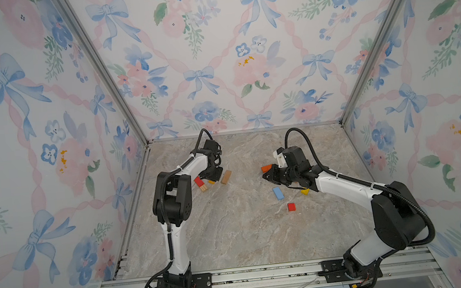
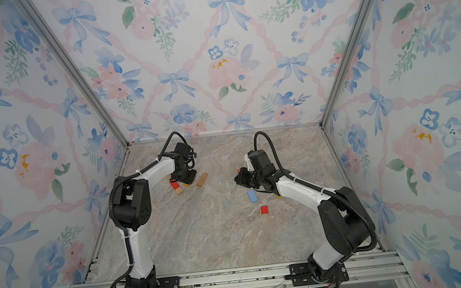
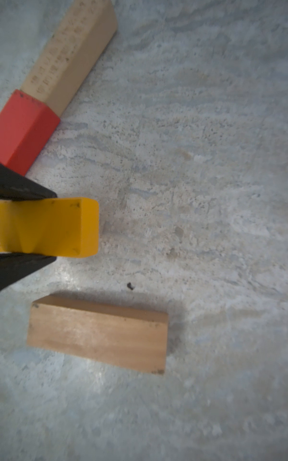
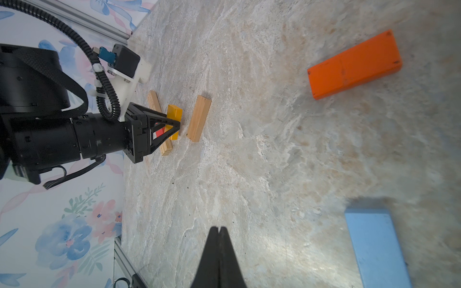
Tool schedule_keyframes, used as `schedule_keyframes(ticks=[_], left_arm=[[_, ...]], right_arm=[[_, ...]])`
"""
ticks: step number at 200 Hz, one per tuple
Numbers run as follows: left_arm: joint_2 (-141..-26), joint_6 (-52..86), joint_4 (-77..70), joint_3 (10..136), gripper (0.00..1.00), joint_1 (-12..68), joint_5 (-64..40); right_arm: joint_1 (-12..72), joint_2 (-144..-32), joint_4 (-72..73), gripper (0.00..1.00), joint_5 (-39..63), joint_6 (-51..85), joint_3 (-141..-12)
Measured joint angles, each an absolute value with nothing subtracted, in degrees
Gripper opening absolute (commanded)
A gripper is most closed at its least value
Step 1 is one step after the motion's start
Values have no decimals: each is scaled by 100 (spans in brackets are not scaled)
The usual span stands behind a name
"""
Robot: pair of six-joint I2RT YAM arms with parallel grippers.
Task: Assemble the letter v with building blocks
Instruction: Place the building block at the center of the board.
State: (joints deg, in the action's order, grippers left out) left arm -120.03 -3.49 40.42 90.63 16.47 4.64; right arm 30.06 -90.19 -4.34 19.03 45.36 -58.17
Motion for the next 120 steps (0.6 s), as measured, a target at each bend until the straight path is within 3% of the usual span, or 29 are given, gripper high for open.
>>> schedule_keyframes(ticks=[75, 120], left_arm=[[-12051, -395, 4040, 8941, 26, 1649, 464], [-12049, -432, 4023, 8923, 39, 1649, 467]], right_arm=[[3006, -9019, -416, 3, 1900, 4539, -5817], [3009, -9019, -405, 3, 1903, 4541, -5817]])
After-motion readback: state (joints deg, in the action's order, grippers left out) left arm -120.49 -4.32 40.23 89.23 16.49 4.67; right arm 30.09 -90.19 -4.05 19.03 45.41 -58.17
